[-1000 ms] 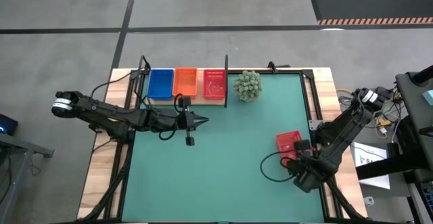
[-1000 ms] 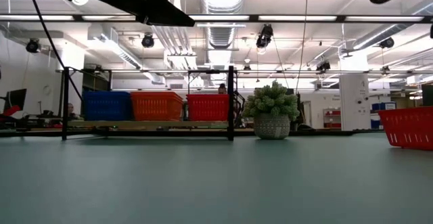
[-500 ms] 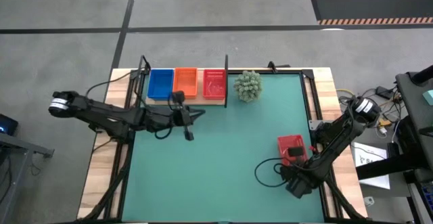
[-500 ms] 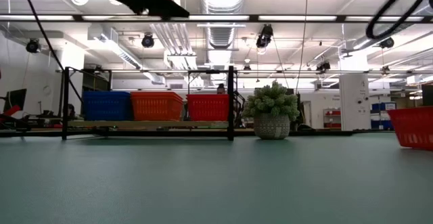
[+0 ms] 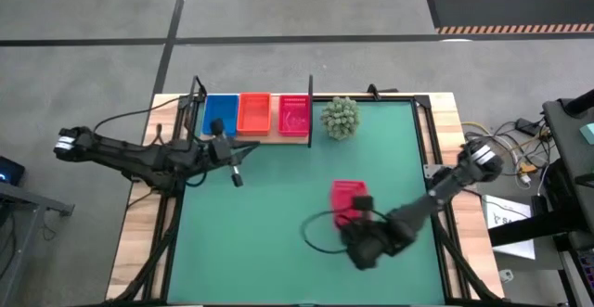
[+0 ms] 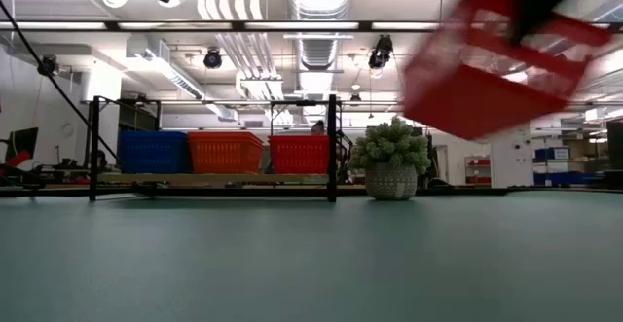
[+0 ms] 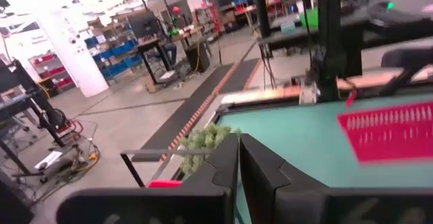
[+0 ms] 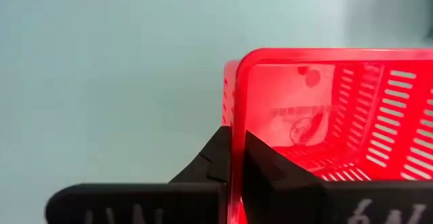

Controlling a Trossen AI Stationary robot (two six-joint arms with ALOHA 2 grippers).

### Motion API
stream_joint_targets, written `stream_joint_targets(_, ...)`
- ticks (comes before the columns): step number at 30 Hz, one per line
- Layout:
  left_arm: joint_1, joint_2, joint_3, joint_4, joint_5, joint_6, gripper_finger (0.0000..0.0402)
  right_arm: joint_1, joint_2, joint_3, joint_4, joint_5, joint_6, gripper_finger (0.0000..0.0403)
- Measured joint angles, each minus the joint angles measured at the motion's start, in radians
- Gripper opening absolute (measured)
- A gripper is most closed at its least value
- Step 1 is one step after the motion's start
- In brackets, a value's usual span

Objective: Stack baskets on shelf by color
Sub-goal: Stack the red bin on the red bin on the shelf

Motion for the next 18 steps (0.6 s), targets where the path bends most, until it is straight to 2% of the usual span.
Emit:
stream_joint_targets(4, -0.018, -0.022, -0.007, 0.0, 0.001, 0.003, 0.0, -0.116, 0.107, 0.209, -0.018, 0.036, -0.147, 0.0009)
stream_joint_targets(10, -0.03, -0.057, -0.028, 0.0, 0.003, 0.059, 0.0, -0.289, 0.252, 0.487, -0.062, 0.034, -0.382, 0.0009)
stream_joint_targets(18, -0.03, -0.151, -0.067, 0.0, 0.004, 0.062, 0.0, -0.508, 0.398, 0.767, -0.087, 0.036, -0.686, 0.0008)
